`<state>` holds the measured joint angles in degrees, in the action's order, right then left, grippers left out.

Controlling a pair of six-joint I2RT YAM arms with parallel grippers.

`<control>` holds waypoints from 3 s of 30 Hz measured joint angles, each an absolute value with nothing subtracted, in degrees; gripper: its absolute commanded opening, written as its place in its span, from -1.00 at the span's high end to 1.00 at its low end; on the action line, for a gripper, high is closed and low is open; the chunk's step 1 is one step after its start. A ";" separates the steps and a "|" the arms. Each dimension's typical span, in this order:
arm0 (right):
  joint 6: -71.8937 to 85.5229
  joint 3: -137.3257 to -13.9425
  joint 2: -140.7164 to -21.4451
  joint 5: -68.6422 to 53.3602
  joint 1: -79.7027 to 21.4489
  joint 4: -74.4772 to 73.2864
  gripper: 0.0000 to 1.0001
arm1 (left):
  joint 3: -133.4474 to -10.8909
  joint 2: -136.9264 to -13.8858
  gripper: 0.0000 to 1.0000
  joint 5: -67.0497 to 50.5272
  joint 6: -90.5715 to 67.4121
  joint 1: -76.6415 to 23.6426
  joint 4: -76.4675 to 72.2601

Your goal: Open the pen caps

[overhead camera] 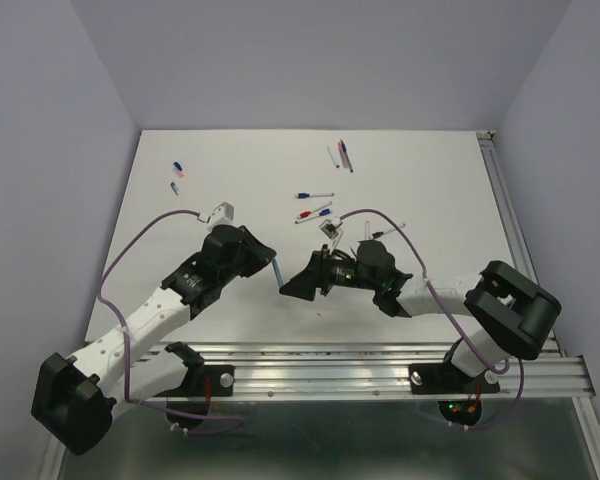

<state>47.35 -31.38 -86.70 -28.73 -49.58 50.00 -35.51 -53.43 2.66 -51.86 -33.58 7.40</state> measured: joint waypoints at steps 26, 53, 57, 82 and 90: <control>56.86 -35.29 -92.64 -16.80 -50.98 46.13 0.99 | -39.72 -63.72 1.00 15.33 -53.23 -43.42 1.78; 49.65 -34.48 -76.49 -18.61 -40.40 18.83 0.99 | -58.92 -82.24 1.00 19.07 -37.21 -13.08 -2.28; 45.08 -42.87 -79.85 -15.57 -31.07 11.88 0.99 | -65.32 -88.68 1.00 15.92 -35.11 -6.63 1.04; 26.00 -113.54 -141.05 -1.23 -11.64 -8.40 0.89 | -110.32 -132.73 1.00 15.00 -30.30 4.58 17.76; 26.17 -122.67 -147.83 0.40 -11.64 -6.17 0.77 | -110.61 -133.45 1.00 17.37 -31.07 5.43 19.86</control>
<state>26.17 -122.67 -147.83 0.40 -11.64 -6.17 -110.61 -133.45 17.37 -31.07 5.43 19.86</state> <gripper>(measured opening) 0.188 0.254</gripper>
